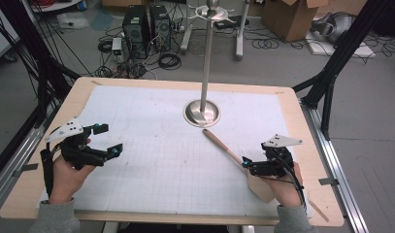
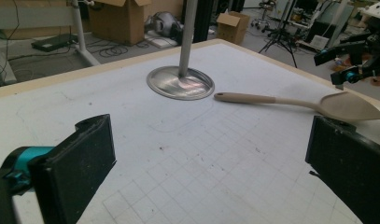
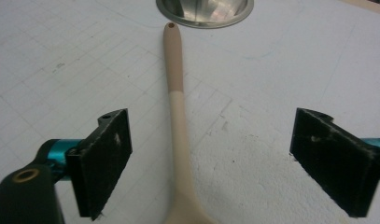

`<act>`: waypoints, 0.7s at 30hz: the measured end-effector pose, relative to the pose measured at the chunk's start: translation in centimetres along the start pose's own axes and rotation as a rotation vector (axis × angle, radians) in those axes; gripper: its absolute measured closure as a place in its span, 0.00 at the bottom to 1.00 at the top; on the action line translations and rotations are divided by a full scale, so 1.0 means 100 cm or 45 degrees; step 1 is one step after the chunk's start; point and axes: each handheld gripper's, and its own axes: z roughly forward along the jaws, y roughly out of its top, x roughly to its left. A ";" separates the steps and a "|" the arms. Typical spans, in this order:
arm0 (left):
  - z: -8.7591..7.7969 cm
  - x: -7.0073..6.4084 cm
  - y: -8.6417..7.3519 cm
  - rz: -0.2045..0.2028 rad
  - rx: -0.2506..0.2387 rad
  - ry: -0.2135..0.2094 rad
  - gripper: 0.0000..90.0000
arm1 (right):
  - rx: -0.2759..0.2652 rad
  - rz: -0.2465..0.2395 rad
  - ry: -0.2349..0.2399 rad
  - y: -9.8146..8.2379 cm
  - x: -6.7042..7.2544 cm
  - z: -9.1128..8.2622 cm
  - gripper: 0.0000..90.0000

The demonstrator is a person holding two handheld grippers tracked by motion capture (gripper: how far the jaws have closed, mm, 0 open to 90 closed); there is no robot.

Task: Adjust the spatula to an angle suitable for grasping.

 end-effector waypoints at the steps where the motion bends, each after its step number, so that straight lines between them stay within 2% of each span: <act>1: 0.000 0.000 0.000 0.000 0.000 0.000 0.02 | -0.004 0.001 -0.001 0.000 0.000 -0.001 0.13; 10: 0.000 0.000 0.000 0.003 0.000 0.003 0.02 | -0.052 -0.002 -0.001 0.001 0.001 -0.006 0.13; 21: -0.001 0.000 0.000 0.005 0.000 0.003 0.02 | -0.019 -0.036 0.020 0.005 0.009 0.007 0.13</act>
